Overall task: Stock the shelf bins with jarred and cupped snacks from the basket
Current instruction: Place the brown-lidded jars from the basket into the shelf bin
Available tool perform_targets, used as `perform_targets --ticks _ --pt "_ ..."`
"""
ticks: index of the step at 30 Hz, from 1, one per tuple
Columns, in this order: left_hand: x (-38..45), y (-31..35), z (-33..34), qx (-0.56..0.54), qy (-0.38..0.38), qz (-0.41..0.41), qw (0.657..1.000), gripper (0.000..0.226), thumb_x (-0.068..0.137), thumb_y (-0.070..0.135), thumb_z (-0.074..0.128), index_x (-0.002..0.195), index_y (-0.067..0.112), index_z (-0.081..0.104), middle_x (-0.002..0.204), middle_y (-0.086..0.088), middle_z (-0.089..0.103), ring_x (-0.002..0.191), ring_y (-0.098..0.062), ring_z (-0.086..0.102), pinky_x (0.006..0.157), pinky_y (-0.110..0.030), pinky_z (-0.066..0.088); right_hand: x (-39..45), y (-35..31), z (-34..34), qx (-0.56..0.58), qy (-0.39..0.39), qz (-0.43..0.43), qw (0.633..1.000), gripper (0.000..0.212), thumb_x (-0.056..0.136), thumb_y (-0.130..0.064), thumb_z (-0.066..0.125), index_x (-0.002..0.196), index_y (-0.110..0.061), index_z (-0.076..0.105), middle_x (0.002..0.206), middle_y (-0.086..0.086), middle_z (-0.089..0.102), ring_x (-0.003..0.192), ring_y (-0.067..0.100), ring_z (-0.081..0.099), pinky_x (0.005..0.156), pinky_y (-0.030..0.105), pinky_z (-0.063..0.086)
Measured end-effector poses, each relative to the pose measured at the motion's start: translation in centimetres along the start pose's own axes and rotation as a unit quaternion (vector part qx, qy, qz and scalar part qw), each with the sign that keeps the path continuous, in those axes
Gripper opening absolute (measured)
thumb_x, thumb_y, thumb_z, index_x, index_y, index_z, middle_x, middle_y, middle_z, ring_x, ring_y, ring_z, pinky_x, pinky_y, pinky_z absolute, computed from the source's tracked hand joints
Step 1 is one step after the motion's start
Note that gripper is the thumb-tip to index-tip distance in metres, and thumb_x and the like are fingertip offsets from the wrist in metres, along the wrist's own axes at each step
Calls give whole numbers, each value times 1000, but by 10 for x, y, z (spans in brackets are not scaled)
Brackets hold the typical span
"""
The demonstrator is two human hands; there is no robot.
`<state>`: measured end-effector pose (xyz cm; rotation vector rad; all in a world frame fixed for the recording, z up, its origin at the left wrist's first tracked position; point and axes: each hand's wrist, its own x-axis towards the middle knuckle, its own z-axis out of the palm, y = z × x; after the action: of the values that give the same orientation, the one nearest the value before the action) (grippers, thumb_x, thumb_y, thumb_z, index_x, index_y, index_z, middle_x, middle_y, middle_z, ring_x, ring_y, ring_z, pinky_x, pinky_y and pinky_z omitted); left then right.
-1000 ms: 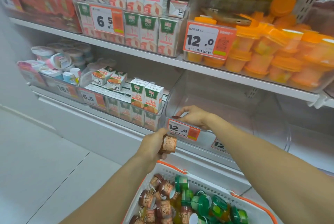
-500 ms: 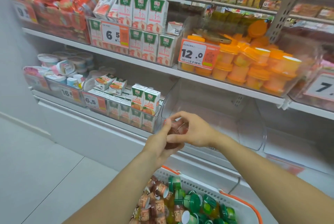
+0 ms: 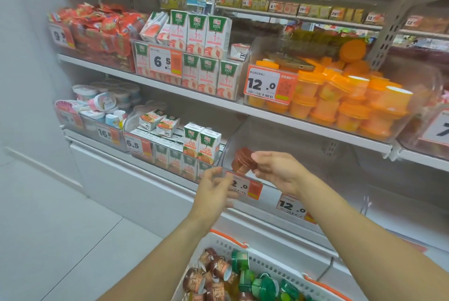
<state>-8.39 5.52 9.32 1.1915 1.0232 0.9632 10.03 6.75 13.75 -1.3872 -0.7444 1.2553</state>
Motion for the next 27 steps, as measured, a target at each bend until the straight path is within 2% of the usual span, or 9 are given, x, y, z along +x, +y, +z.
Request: perform_targets --ticks 4,8,11,13,14,16,18,22,27 --pt "10 -21 -6 198 27 71 977 44 97 23 61 136 29 42 104 2 61 91 -16 67 87 -38 55 55 -5 -11 42 58 22 997 24 94 -1 62 116 9 62 109 22 66 75 23 61 48 21 51" --pt "24 -32 2 283 40 126 950 51 95 22 60 141 34 39 123 1 50 99 -17 62 82 -27 52 102 5 -21 -68 83 74 991 18 95 2 59 111 -4 64 104 14 62 74 18 55 43 21 40" --pt "34 -35 8 313 40 149 937 57 94 17 57 144 34 37 126 1 46 91 -14 61 80 -25 49 128 15 -22 -160 65 114 978 26 101 2 47 120 -8 61 107 13 60 70 13 47 51 20 31" --pt "43 -39 10 332 43 143 931 57 93 17 57 143 36 36 128 0 44 89 -14 63 81 -27 50 142 23 -23 -224 53 131 964 33 102 0 44 133 -4 56 115 17 59 64 12 42 48 20 29" --pt "47 -41 10 339 44 139 929 57 93 18 57 142 38 35 128 0 43 92 -15 64 83 -30 51 147 26 -24 -240 54 128 961 33 102 -1 46 134 -3 55 110 16 59 62 12 41 47 21 28" --pt "52 -44 10 343 41 134 929 56 93 19 58 140 39 35 127 0 44 93 -15 64 86 -33 54 155 32 -25 -231 67 109 964 26 100 -5 52 124 -2 61 92 11 60 61 14 45 49 22 31" --pt "55 -47 10 342 41 133 929 56 93 18 58 138 40 35 125 1 44 93 -12 63 86 -32 55 158 36 -27 -223 71 95 968 17 97 -14 60 111 -4 64 84 10 62 60 17 51 52 25 37" --pt "58 -51 10 333 41 140 932 56 91 18 61 134 44 34 123 3 43 97 -13 62 85 -34 57 158 42 -36 -273 35 136 952 29 92 -28 69 107 -3 67 98 13 74 61 17 61 48 23 46" --pt "58 -56 9 332 33 144 931 58 91 18 60 132 47 32 119 5 42 95 -11 60 82 -36 56 165 44 -34 -229 94 75 966 25 96 -17 64 111 3 64 90 20 71 55 20 58 45 26 45"
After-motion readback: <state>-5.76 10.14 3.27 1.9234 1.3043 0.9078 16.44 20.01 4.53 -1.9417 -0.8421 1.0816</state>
